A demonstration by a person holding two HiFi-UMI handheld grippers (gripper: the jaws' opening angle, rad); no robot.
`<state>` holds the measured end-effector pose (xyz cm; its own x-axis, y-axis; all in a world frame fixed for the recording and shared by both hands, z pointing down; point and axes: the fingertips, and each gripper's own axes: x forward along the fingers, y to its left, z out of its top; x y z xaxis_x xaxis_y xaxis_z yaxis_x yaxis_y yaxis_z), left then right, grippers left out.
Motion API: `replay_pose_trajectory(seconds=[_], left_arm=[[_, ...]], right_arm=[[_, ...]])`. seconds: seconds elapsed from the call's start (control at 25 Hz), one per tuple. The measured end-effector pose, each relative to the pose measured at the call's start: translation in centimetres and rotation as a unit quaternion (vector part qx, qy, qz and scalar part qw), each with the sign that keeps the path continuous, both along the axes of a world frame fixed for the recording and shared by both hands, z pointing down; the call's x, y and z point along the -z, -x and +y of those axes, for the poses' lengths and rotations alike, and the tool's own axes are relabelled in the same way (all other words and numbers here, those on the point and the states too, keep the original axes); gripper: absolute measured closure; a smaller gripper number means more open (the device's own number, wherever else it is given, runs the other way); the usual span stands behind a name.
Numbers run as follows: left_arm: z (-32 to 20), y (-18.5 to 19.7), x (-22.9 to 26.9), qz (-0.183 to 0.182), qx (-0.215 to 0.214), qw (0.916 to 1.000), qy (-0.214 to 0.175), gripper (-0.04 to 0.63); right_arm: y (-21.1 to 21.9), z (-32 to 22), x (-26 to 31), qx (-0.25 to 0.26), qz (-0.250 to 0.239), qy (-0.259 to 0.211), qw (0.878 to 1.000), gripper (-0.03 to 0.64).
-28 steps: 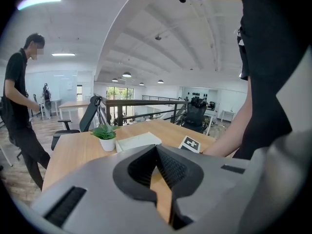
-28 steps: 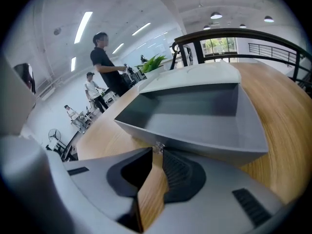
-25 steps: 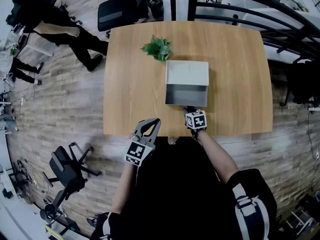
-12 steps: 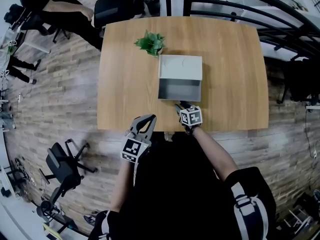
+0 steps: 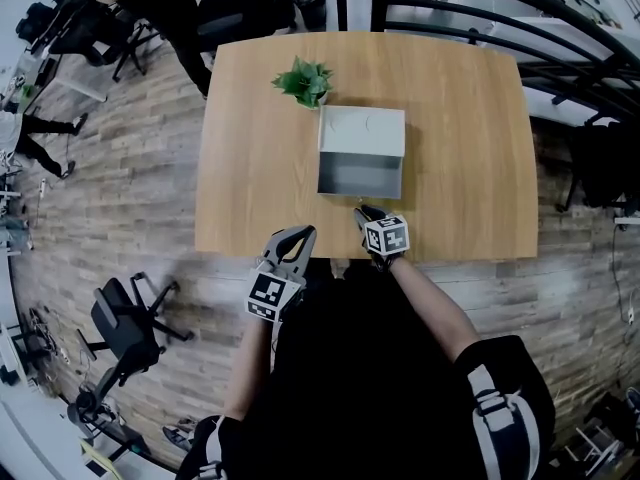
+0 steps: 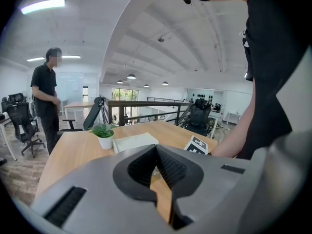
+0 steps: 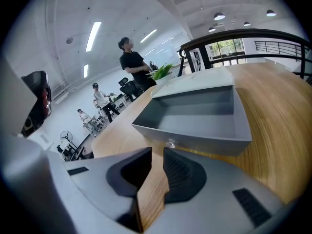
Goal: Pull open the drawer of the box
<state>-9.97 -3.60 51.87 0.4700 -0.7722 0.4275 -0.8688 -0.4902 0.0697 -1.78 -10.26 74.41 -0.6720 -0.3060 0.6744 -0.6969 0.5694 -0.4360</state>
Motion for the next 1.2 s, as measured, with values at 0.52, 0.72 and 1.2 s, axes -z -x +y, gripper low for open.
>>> replay_pose_trajectory(seconds=[0.52, 0.72, 1.2], left_arm=[[-0.7, -1.8, 0.1, 0.009, 0.009, 0.9997, -0.019, 0.572], [-0.8, -2.5, 0.0, 0.01, 0.01, 0.9997, -0.018, 0.572], [-0.8, -3.4, 0.3, 0.014, 0.019, 0.9995, -0.021, 0.572]], right_arm=[[-4.0, -1.6, 7.6, 0.049, -0.013, -0.123, 0.991, 0.592], [-5.7, -2.4, 10.3, 0.038, -0.025, -0.144, 0.989, 0.592], [-6.9, -1.0, 16.3, 0.106, -0.042, -0.234, 0.966, 0.592]])
